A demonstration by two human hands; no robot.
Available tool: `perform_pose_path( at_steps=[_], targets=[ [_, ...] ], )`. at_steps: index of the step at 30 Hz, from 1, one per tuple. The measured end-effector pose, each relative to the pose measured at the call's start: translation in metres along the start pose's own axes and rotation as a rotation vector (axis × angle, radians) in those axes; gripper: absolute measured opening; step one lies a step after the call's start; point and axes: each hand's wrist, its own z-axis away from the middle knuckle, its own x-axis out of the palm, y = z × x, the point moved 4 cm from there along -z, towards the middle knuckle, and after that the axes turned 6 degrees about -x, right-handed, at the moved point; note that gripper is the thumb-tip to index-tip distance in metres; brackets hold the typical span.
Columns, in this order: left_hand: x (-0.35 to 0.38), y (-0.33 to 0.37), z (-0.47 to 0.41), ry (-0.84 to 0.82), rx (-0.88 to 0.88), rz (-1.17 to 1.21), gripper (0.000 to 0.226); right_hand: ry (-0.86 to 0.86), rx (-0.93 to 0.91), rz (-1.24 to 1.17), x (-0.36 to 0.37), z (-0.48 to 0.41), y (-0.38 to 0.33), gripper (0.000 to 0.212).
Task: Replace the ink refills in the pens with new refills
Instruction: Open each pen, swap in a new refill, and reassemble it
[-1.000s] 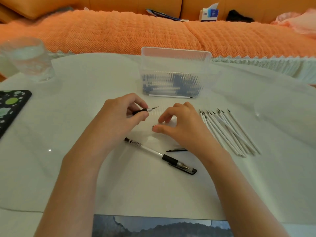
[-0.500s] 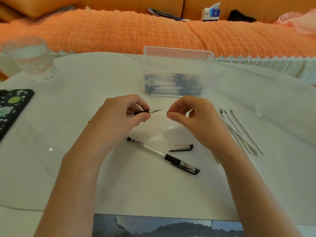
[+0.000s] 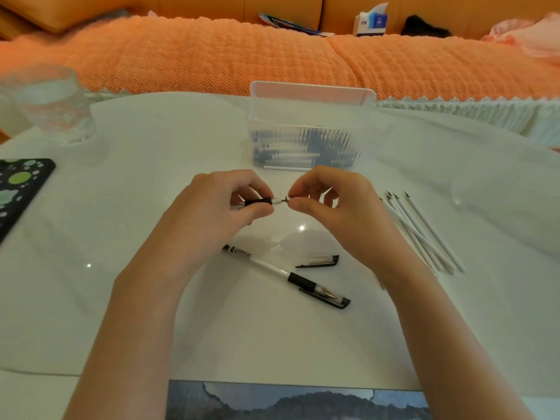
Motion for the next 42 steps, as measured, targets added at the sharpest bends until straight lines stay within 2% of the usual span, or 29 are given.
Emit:
perform_pose_path(
  at_steps=[7, 12, 15, 18, 21, 25, 35, 42],
  targets=[
    [0.004, 0.003, 0.0, 0.011, 0.043, -0.015, 0.013, -0.086, 0.018, 0.029, 0.006, 0.0, 0.002, 0.006],
    [0.005, 0.005, 0.001, 0.012, 0.068, -0.034, 0.014, -0.112, 0.038, 0.009, 0.008, 0.0, 0.002, 0.02],
    [0.005, 0.006, 0.0, 0.009, 0.07, -0.035, 0.013, -0.077, 0.026, -0.047, 0.003, 0.0, 0.001, 0.013],
    [0.006, 0.007, 0.0, 0.008, 0.08, -0.044, 0.013, -0.107, 0.009, -0.03, 0.004, 0.001, 0.002, 0.014],
    [0.006, 0.008, 0.001, 0.009, 0.087, -0.038, 0.013, -0.11, 0.016, -0.019, 0.008, 0.001, 0.002, 0.003],
    [0.004, 0.009, 0.002, 0.01, 0.087, -0.022, 0.013, -0.115, 0.019, -0.006, 0.004, 0.001, 0.002, 0.017],
    [0.004, 0.01, 0.002, 0.008, 0.096, 0.002, 0.012, -0.062, 0.002, -0.073, 0.0, 0.001, -0.002, 0.002],
    [0.004, 0.012, 0.002, 0.06, 0.112, -0.004, 0.012, -0.039, 0.027, -0.09, 0.002, 0.002, -0.001, 0.005]
  ],
)
